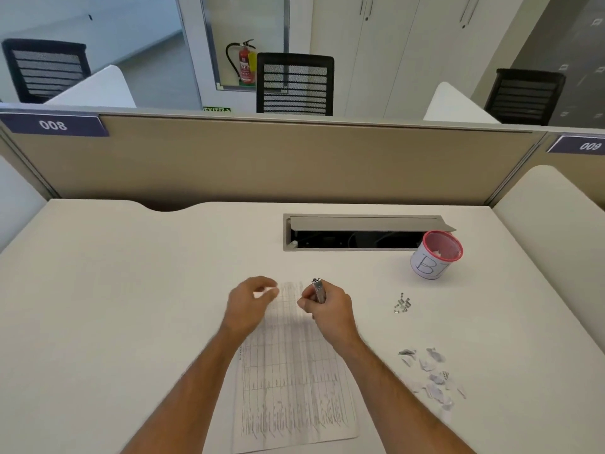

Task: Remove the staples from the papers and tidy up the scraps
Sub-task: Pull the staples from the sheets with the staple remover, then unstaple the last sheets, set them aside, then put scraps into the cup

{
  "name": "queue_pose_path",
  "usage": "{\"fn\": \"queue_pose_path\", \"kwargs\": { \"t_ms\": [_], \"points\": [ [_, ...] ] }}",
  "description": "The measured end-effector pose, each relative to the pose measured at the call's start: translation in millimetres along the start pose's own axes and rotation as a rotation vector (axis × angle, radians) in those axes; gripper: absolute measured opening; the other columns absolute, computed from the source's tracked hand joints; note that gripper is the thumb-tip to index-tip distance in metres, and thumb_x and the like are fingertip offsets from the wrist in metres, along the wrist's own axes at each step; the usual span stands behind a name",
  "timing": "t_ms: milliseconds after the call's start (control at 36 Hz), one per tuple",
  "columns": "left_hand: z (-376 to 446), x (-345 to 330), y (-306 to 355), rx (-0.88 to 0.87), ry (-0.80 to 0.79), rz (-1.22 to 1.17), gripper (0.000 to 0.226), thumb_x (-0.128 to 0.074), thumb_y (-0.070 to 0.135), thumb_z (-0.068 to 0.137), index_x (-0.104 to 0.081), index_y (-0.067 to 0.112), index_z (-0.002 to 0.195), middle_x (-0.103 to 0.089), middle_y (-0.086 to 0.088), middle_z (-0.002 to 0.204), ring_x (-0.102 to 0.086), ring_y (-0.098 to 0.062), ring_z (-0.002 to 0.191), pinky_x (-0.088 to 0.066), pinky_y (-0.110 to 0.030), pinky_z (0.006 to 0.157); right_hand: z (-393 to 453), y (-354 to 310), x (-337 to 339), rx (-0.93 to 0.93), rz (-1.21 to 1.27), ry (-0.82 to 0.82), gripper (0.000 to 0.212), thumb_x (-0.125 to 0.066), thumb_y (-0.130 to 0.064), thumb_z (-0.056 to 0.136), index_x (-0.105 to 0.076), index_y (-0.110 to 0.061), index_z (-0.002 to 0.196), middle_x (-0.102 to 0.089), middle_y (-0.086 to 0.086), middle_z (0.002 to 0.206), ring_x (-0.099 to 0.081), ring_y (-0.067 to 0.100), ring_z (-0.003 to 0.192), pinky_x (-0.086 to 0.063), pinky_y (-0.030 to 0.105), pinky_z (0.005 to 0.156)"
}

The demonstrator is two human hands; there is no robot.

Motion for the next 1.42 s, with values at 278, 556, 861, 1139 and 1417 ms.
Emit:
{"fn": "queue_pose_path", "kwargs": {
  "t_ms": [278, 556, 861, 1139, 1417],
  "points": [
    [-28.6, -33.1, 9.9, 0.030, -0.200, -0.379, 0.010, -0.072, 0.014, 0.095, -0.081, 0.015, 0.098, -0.080, -0.004, 0.095, -0.073, -0.023, 0.092, -0.062, -0.036, 0.083, -0.7, 6.1, -1.0, -0.051, 0.125, -0.079, 0.014, -0.081, -0.016, 0.080, -0.068, -0.014, 0.086, -0.070, 0.000, 0.072, -0.066, 0.010, 0.067, -0.054, 0.024, 0.062],
    [-19.6, -45.3, 12.4, -0.006, -0.188, -0.177, 0.013, -0.065, 0.016, 0.099, -0.075, 0.018, 0.091, -0.075, 0.000, 0.085, -0.069, -0.017, 0.081, -0.058, -0.030, 0.075, 4.5, 11.9, 10.3, -0.113, 0.180, -0.145, 0.013, -0.074, -0.018, 0.089, -0.067, -0.008, 0.094, -0.076, 0.008, 0.079, -0.072, 0.020, 0.070, -0.055, 0.032, 0.064],
    [-8.5, -70.2, 28.0, 0.016, -0.106, -0.219, 0.013, -0.059, 0.016, 0.102, -0.071, 0.019, 0.096, -0.073, 0.002, 0.093, -0.068, -0.014, 0.085, -0.056, -0.021, 0.070, 61.0, 25.2, 49.3, -0.085, -0.390, -0.121, 0.038, -0.039, -0.022, 0.108, -0.048, -0.009, 0.143, -0.056, 0.010, 0.138, -0.055, 0.026, 0.124, -0.041, 0.028, 0.094],
    [10.0, -88.8, 42.5, 0.070, -0.073, -0.329, 0.010, -0.063, 0.022, 0.101, -0.071, 0.016, 0.099, -0.072, -0.001, 0.091, -0.065, -0.011, 0.083, -0.053, -0.021, 0.068, 118.5, 33.3, 80.6, 0.116, -0.868, -0.010, 0.028, -0.054, -0.007, 0.098, -0.062, -0.012, 0.125, -0.059, 0.007, 0.124, -0.053, 0.025, 0.114, -0.040, 0.037, 0.099],
    [23.2, -99.3, 44.0, 0.101, -0.070, -0.370, 0.010, -0.064, 0.022, 0.100, -0.072, 0.015, 0.100, -0.071, -0.002, 0.089, -0.064, -0.010, 0.079, -0.052, -0.018, 0.067, 147.5, 53.8, 83.1, 0.279, -0.942, -0.061, 0.027, -0.061, -0.008, 0.095, -0.072, -0.012, 0.119, -0.064, 0.008, 0.114, -0.056, 0.026, 0.109, -0.046, 0.035, 0.095]
  ]
}}
Point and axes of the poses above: each hand's wrist, its own z-axis towards the middle knuckle, its own x-axis out of the back of the hand, y = z × x, the point moved 7 cm from there along z, towards the middle knuckle
